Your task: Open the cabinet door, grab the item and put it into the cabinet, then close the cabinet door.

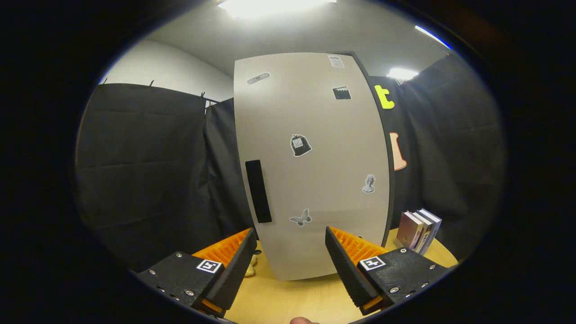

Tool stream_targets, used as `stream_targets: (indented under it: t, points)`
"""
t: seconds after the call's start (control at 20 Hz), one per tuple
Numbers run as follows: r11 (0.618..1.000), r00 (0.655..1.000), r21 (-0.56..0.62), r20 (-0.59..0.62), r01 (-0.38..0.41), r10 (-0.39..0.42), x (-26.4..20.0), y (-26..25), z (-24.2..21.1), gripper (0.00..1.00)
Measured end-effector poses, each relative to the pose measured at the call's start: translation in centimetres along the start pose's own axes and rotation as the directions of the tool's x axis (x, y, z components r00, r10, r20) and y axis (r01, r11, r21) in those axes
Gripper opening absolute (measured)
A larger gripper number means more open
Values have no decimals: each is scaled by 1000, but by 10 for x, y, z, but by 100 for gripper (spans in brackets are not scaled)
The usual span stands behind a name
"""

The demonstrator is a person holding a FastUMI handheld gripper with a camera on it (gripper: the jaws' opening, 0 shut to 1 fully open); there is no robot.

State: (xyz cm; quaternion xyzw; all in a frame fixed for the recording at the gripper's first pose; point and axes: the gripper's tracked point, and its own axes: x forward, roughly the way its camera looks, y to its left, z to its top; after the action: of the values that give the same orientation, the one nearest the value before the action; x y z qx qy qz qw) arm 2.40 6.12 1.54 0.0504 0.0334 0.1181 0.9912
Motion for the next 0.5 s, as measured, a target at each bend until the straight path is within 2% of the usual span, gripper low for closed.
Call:
stream_targets:
  t: [0.5]
  points:
    - [1000,1000,16,-12,19,-19,3,-13,-2,95]
